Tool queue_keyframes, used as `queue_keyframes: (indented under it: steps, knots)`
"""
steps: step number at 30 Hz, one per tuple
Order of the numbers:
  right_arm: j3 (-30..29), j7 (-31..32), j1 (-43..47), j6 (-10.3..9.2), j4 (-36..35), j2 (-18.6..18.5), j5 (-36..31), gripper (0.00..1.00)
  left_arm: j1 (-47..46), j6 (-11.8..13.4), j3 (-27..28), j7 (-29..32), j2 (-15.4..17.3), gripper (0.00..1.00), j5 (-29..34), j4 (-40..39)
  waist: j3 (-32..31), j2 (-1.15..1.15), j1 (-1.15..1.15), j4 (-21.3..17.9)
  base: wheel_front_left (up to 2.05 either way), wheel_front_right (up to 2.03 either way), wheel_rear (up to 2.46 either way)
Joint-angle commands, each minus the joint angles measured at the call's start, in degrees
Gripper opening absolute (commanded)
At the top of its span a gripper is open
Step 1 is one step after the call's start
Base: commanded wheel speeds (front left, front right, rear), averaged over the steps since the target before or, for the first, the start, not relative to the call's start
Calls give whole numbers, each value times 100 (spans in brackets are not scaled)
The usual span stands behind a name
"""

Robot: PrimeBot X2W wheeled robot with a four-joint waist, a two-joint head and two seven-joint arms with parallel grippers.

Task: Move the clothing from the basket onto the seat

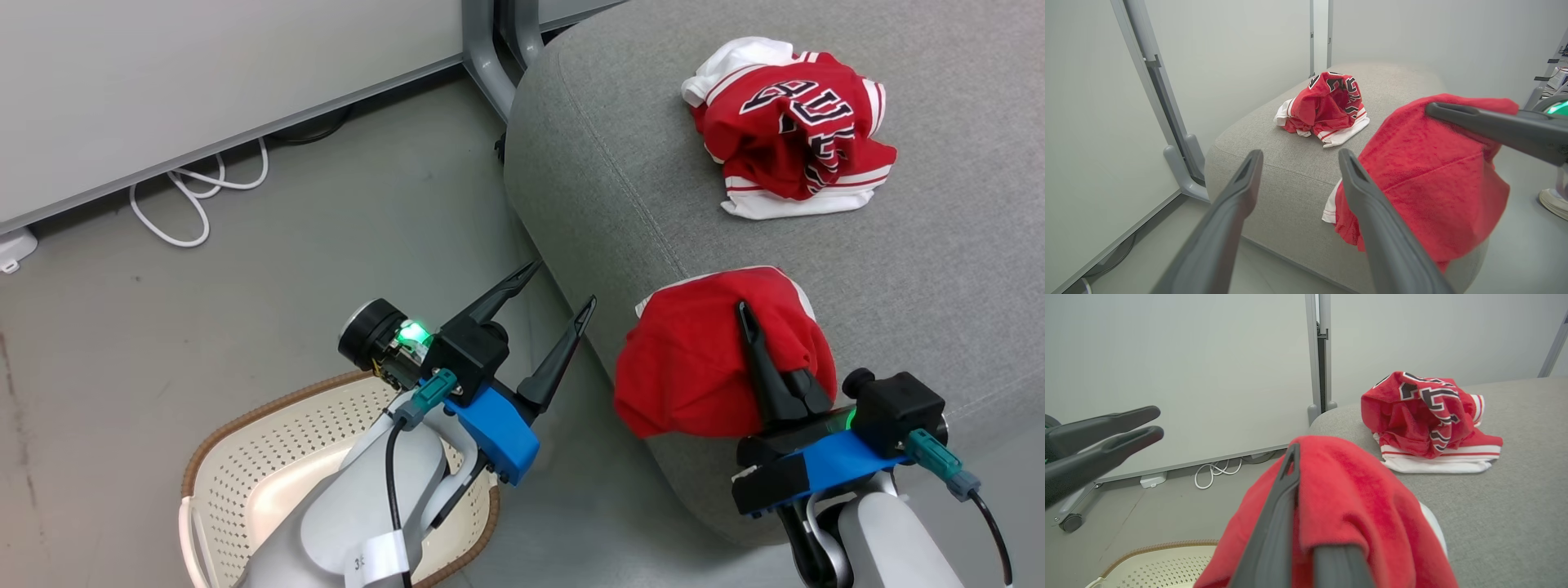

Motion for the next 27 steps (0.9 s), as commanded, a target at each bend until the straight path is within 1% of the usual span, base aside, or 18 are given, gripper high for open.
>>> queue_keyframes:
  steps: [1, 8, 13, 17, 19, 23, 27]
  knots:
    - [-17, -20, 61, 1, -38, 25, -46, 0, 43, -8, 34, -26, 34, 100, -30, -1, 3, 0, 0, -17, 0, 0, 0]
    - [-56, -20, -167, 1, -243, 41, -125, 0, -50, -7, 156, -26, 107, 100, -7, -69, 82, 0, 0, -21, 0, 0, 0]
    - [-185, -20, -634, 1, -418, -31, -162, 0, -168, 8, 278, -26, 180, 100, 64, -134, 287, 0, 0, 48, 0, 0, 0]
    - [-444, -20, -1313, 1, -643, -105, -128, 0, -338, 22, 326, -26, 264, 100, 129, -186, 618, 0, 0, 130, 0, 0, 0]
    - [-597, -20, -1751, 1, -733, -206, -118, 0, -445, 22, 346, -27, 322, 100, 160, -209, 834, 0, 0, 170, 0, 0, 0]
    - [-1046, -19, -2722, 1, -967, -361, -119, 0, -714, 33, 352, 12, 404, 100, 248, -291, 1350, 0, 0, 255, 0, 0, 0]
    - [-1531, -18, -3589, 1, -1111, -680, -231, 0, -940, 41, 342, 61, 490, 100, 327, -400, 1827, 0, 0, 337, 0, 0, 0]
